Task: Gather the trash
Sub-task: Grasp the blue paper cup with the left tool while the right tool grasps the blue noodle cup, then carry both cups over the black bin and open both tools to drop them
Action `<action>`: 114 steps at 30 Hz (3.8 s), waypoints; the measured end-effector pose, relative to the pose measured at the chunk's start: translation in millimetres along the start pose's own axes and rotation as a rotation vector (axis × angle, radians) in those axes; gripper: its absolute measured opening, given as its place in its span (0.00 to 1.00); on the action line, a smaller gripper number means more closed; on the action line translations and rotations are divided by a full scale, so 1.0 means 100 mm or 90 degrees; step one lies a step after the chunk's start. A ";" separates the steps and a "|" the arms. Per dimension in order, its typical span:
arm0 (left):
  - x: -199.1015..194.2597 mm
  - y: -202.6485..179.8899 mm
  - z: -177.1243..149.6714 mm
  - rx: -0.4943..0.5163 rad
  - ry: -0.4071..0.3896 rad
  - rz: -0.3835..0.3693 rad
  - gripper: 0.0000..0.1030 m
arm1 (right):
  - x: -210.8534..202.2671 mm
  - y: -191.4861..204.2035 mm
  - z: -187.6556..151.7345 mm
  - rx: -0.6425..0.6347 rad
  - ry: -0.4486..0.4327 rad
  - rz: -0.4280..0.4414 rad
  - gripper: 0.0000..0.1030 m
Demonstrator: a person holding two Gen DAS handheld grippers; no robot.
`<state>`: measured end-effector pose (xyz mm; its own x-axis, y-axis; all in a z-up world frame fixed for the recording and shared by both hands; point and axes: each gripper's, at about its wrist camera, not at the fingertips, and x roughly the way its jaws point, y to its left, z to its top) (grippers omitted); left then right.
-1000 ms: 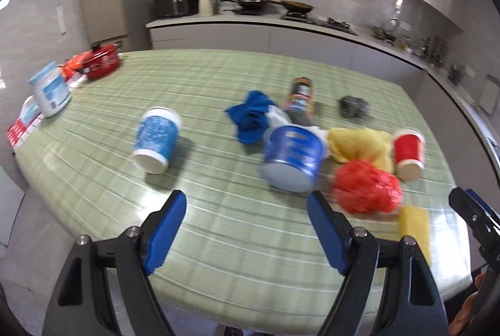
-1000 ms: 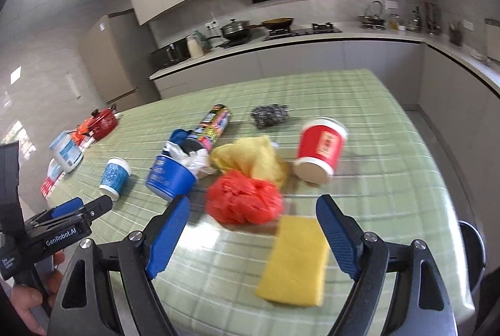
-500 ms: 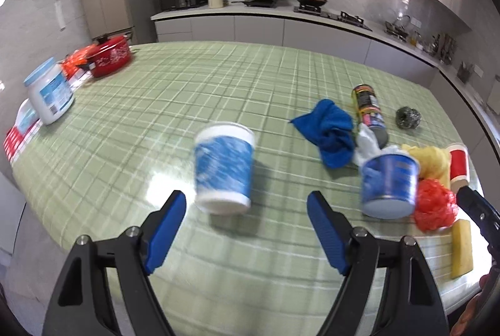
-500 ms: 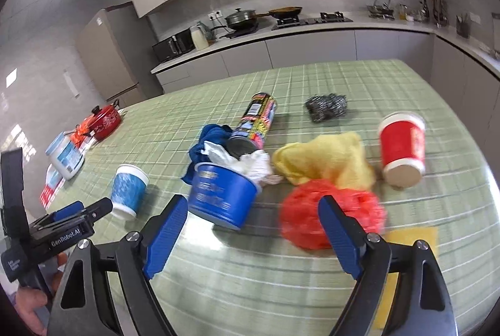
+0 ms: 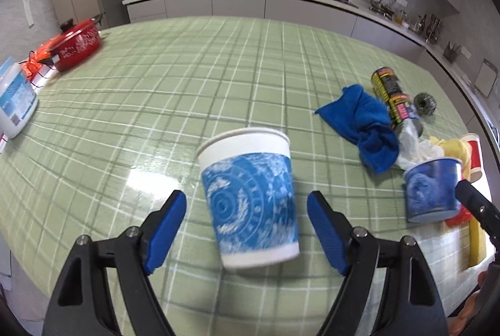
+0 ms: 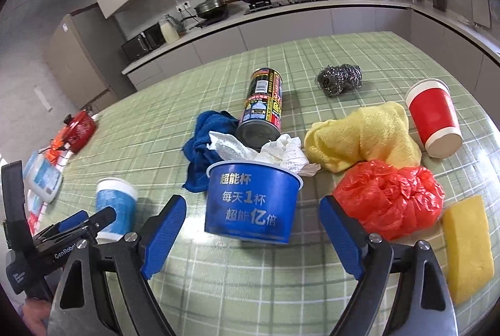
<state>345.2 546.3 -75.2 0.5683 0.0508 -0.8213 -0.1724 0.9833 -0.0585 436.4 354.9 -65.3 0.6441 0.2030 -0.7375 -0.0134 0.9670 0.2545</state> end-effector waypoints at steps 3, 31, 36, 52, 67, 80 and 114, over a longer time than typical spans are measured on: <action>0.11 0.03 0.01 0.000 0.011 -0.009 0.79 | 0.12 -0.02 0.01 0.012 0.009 -0.016 0.86; -0.09 -0.19 -0.05 0.011 -0.023 -0.084 0.59 | 0.18 -0.09 0.04 0.000 0.004 0.018 0.77; -0.23 -0.43 -0.08 0.016 -0.034 -0.091 0.59 | -0.08 -0.22 0.04 -0.014 -0.016 0.015 0.77; -0.70 -1.90 -0.48 0.015 -0.053 -0.114 0.59 | -0.91 -1.62 0.08 -0.030 -0.033 0.023 0.77; -0.80 -2.94 -0.70 0.097 -0.044 -0.192 0.59 | -1.52 -2.77 -0.06 0.067 -0.067 -0.048 0.77; -1.04 -4.11 -1.00 0.156 -0.049 -0.234 0.59 | -2.07 -3.91 -0.23 0.132 -0.094 -0.093 0.77; 0.00 -6.79 -1.66 0.189 0.100 -0.087 0.73 | -1.21 -6.82 -0.39 0.117 0.079 -0.060 0.81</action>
<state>329.2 -150.5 -129.6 0.4347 -0.0899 -0.8961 0.1508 0.9882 -0.0259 337.4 -323.5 -174.0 0.5366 0.1412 -0.8319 0.1895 0.9405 0.2819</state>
